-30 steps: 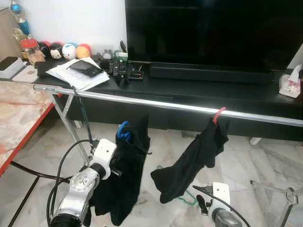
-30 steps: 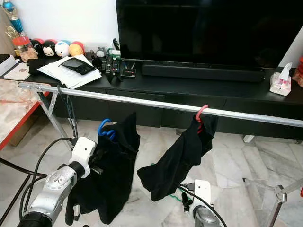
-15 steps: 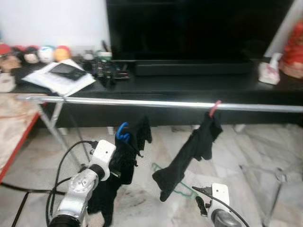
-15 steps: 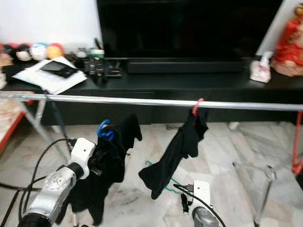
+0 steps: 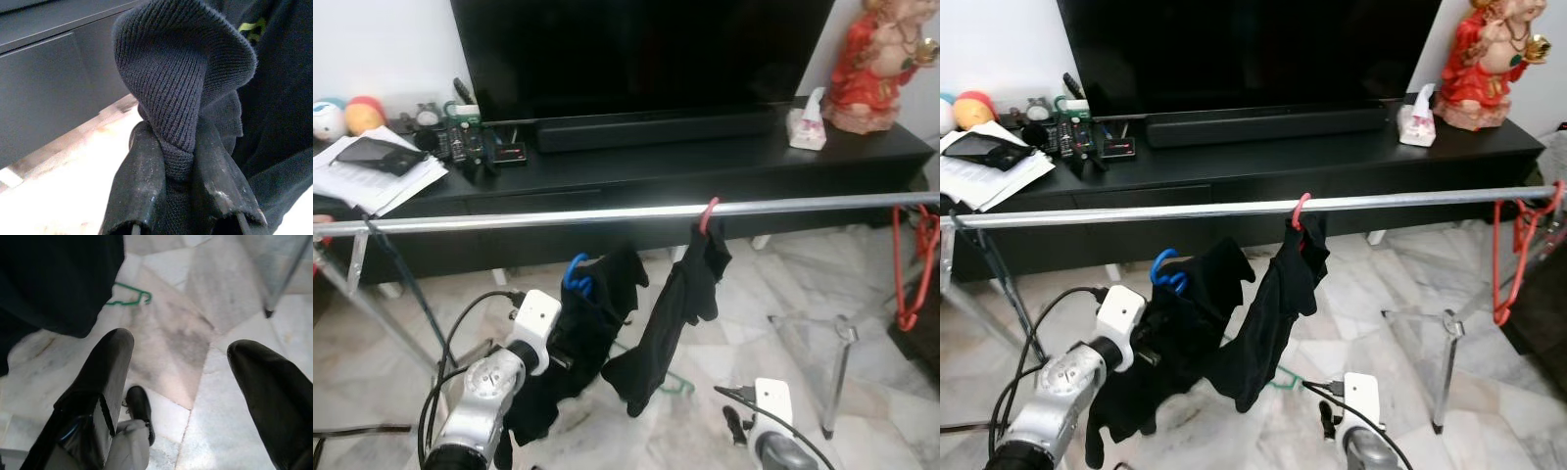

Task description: Hang hanger

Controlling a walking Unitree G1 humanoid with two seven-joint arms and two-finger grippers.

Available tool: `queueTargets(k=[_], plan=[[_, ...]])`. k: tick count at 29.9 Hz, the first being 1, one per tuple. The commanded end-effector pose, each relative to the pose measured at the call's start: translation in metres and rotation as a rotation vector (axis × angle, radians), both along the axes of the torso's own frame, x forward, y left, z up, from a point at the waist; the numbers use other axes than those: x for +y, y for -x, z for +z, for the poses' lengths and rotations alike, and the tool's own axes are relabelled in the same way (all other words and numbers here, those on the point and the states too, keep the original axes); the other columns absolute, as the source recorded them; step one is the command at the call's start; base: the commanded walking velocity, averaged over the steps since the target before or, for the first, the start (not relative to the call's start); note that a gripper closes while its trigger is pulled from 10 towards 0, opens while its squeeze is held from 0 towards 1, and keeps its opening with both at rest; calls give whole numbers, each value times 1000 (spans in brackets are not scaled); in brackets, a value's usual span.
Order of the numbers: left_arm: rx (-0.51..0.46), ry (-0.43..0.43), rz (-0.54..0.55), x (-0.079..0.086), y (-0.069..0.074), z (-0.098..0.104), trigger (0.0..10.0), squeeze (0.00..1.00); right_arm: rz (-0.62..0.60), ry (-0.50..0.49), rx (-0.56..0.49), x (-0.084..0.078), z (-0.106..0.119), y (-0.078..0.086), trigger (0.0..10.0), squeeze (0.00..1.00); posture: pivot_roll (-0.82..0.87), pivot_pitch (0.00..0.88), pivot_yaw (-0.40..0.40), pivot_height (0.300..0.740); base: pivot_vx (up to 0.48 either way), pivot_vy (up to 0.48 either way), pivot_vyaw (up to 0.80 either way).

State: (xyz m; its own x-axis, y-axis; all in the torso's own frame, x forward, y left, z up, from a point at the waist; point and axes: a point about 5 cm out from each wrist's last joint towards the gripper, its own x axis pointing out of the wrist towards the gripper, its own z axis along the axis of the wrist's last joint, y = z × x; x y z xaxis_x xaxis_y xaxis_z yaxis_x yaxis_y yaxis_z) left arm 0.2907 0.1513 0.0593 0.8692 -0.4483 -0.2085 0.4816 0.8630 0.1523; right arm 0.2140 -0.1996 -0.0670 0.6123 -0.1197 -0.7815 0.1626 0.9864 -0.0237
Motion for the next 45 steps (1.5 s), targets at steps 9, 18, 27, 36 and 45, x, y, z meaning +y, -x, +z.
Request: queueTargets(k=[9, 18, 27, 36, 45], plan=[[-46, -3, -45, -3, -1, 10, 10000, 0, 16, -12, 21, 5, -4, 5, 10000, 0, -29, 18, -48, 740, 0, 0, -788], [-62, -18, -8, -3, -3, 11, 10000, 0, 25, -13, 9, 6, -3, 4, 10000, 0, -32, 22, -44, 740, 0, 0, -415], [-81, -33, 111, 7, -4, 10, 10000, 0, 36, -11, 8, 6, -3, 4, 10000, 0, -28, 25, -46, 740, 0, 0, 0], [-115, -70, 234, 3, -20, 16, 10000, 0, 50, -4, 9, 7, -3, 3, 10000, 0, -32, 27, -50, 740, 0, 0, 0], [-147, -84, 299, -3, -42, 25, 10000, 0, 65, 4, 10, 7, -2, 2, 10000, 0, -33, 27, -50, 740, 0, 0, 0]])
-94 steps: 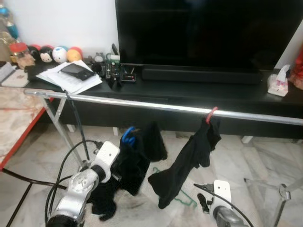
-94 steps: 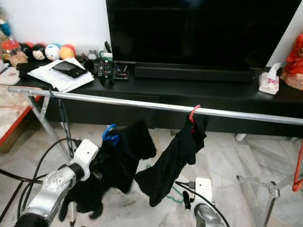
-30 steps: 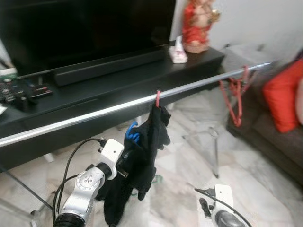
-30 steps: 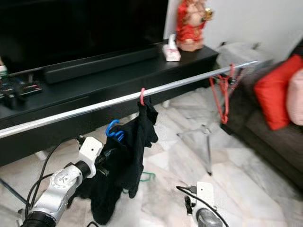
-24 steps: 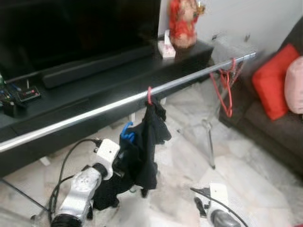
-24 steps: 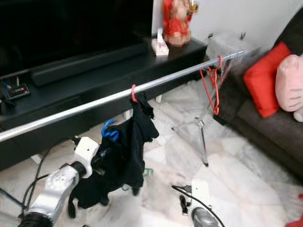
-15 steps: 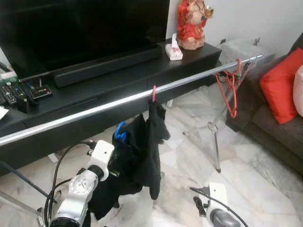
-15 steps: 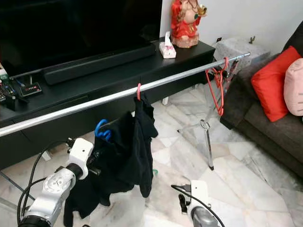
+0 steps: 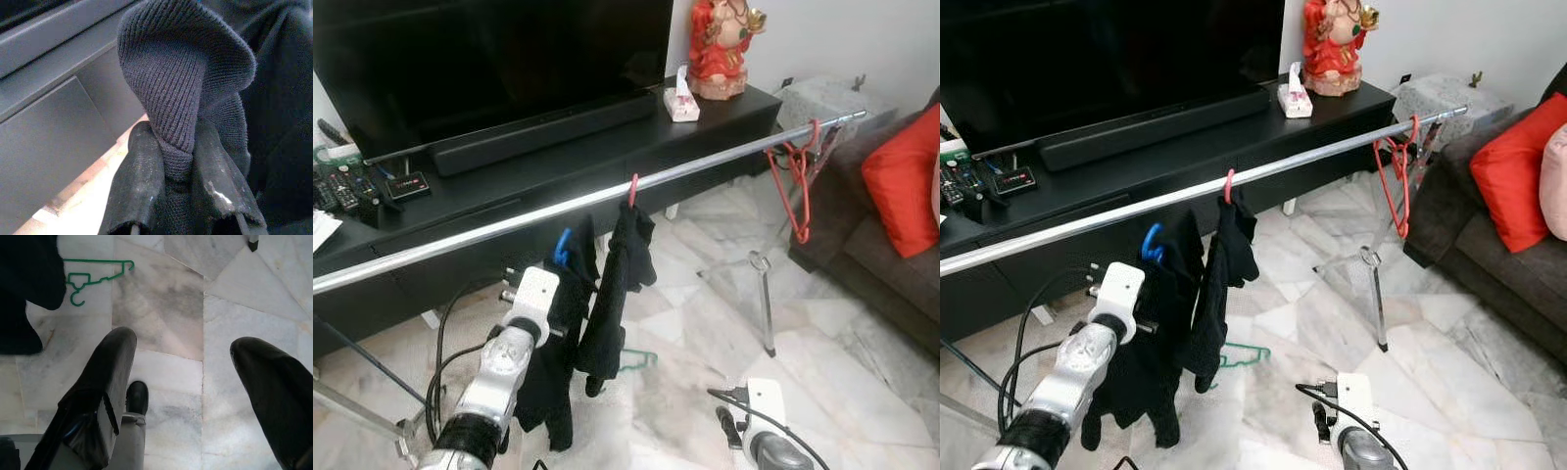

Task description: Hang hanger

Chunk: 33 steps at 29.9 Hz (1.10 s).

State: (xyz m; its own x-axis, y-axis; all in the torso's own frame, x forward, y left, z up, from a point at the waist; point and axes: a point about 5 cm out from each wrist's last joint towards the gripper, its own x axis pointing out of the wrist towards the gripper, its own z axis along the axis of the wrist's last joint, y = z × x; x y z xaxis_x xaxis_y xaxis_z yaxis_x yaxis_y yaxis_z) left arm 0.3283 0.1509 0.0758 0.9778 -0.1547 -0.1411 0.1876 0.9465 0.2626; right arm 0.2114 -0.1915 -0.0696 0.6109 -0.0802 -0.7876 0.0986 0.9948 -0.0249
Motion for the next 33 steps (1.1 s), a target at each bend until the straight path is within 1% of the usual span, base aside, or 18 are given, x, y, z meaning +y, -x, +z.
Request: queueTargets(k=[1, 4, 7, 12, 19, 33], plan=[[-47, -7, -2, -3, -5, 8, 10000, 0, 0, 4, 0, -1, 0, 0, 10000, 0, -33, 27, -50, 740, 0, 0, 0], [-77, 3, 22, -4, -12, 15, 10000, 0, -10, 8, -2, -1, 0, 0, 10000, 0, -38, 28, -51, 740, 0, 0, 0], [-91, 7, 32, -4, -15, 19, 10000, 0, -14, 9, -3, -1, 0, 0, 10000, 0, -38, 28, -51, 740, 0, 0, 0], [-112, 28, 94, 1, -21, 24, 10000, 0, -11, 12, -2, -2, 0, 0, 10000, 0, -42, 28, -51, 740, 0, 0, 0], [-111, 31, 109, 3, -21, 22, 10000, 0, -2, 17, -1, -2, 0, 0, 10000, 0, -41, 27, -53, 740, 0, 0, 0], [-116, 33, 115, 3, -23, 22, 10000, 0, 15, 27, 2, -3, 0, 0, 10000, 0, -43, 23, -55, 740, 0, 0, 0]])
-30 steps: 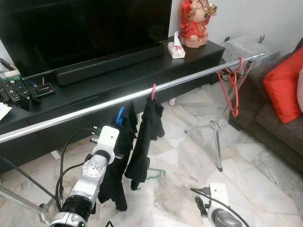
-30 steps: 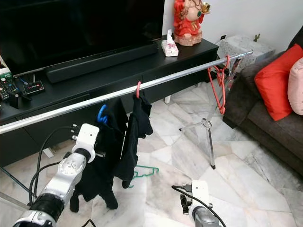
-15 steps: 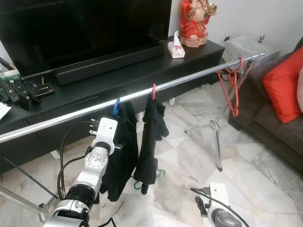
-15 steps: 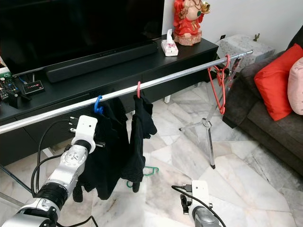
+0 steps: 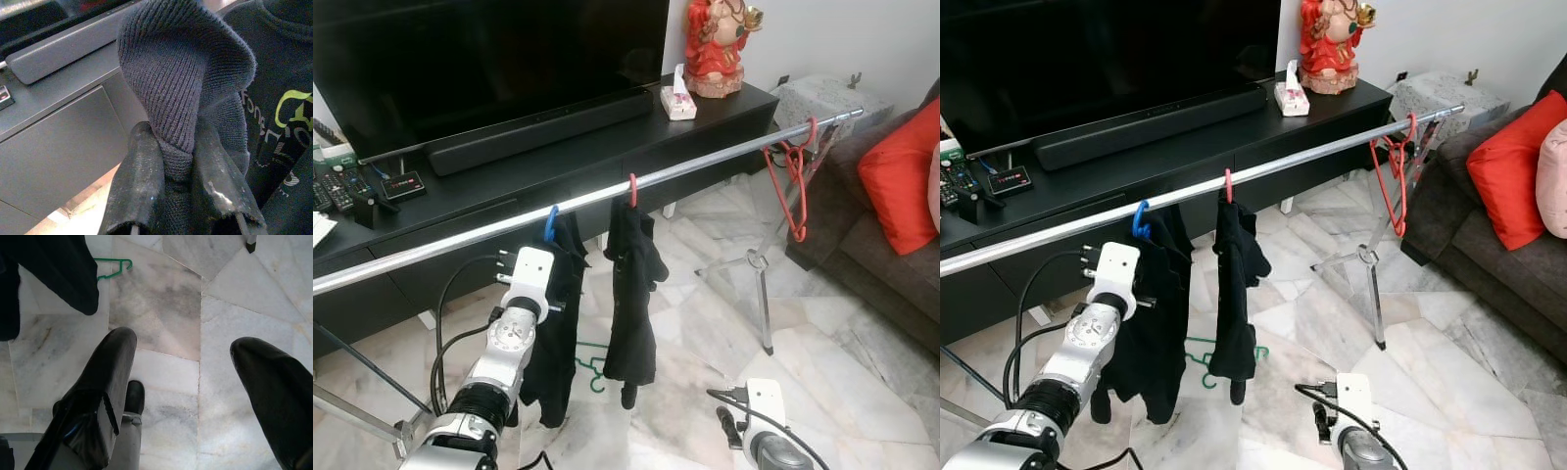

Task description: Hang hanger

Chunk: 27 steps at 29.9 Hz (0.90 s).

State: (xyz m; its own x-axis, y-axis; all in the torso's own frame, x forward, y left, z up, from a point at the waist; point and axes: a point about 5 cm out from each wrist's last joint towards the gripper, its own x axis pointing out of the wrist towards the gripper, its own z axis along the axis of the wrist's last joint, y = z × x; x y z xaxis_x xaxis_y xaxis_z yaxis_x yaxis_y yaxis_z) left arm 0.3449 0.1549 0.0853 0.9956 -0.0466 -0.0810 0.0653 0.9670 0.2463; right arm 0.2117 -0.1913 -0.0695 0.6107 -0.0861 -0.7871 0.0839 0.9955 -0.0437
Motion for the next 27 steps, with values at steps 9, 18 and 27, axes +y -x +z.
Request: queueTargets(k=[9, 18, 27], plan=[[-60, 6, 11, 1, -7, 13, 10000, 0, 1, 9, 1, -3, 0, 1, 10000, 0, -44, 20, -56, 740, 253, 0, 0], [-60, 7, 13, 1, -8, 13, 10000, 0, 1, 9, 2, -3, 0, 1, 10000, 0, -44, 20, -56, 740, 268, 0, 0], [-44, -22, -25, -3, -7, 11, 10000, 0, -2, 6, 2, -3, 0, 1, 10000, 0, -44, 26, -56, 740, 60, 0, 0]])
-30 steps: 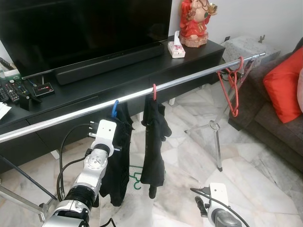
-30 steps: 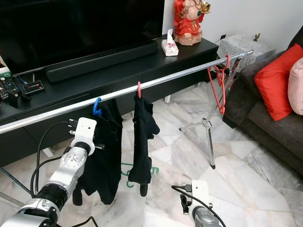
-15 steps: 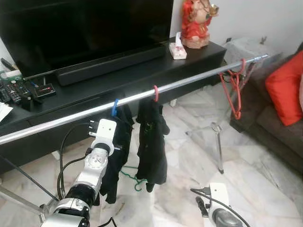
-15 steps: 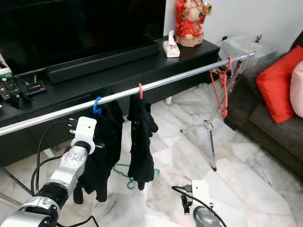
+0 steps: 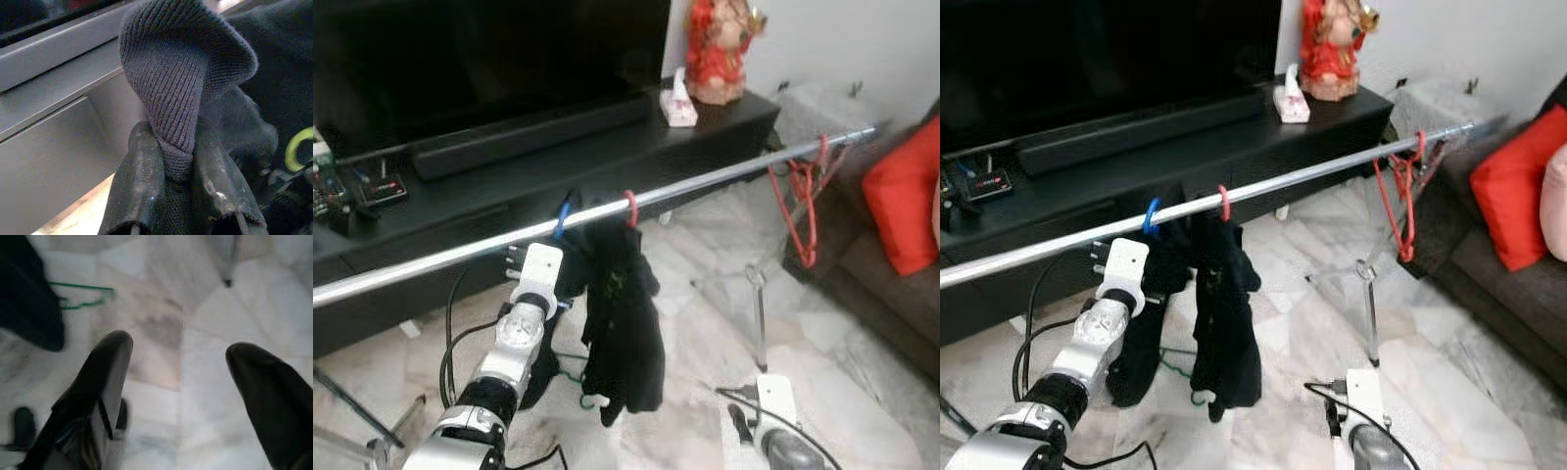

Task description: Hang hanger

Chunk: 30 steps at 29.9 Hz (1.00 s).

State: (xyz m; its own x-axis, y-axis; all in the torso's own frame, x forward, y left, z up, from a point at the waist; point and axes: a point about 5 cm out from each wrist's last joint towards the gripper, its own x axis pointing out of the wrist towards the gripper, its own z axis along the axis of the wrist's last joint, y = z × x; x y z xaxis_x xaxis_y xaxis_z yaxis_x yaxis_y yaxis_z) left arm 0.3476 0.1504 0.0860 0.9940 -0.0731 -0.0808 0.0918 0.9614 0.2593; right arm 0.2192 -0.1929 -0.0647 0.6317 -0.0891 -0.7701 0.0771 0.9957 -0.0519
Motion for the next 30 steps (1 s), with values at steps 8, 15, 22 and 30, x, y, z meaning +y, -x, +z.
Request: queueTargets(k=[8, 15, 22, 30], plan=[[41, -47, 15, 4, -1, -2, 10000, 0, -12, -6, 28, 0, -5, 8, 10000, 0, -43, 28, -52, 740, 0, 0, 0], [82, -26, 93, 15, 4, -10, 10000, 0, -13, -8, 28, 1, -5, 8, 10000, 0, -43, 29, -51, 740, 0, 0, 0], [114, -18, 160, 22, 5, -14, 10000, 0, -9, -8, 30, 1, -5, 8, 10000, 0, -43, 29, -51, 740, 0, 0, 0], [122, -7, 203, 25, 3, -13, 10000, 0, -10, -7, 30, 0, -5, 8, 10000, 0, -44, 26, -52, 740, 0, 0, 0]])
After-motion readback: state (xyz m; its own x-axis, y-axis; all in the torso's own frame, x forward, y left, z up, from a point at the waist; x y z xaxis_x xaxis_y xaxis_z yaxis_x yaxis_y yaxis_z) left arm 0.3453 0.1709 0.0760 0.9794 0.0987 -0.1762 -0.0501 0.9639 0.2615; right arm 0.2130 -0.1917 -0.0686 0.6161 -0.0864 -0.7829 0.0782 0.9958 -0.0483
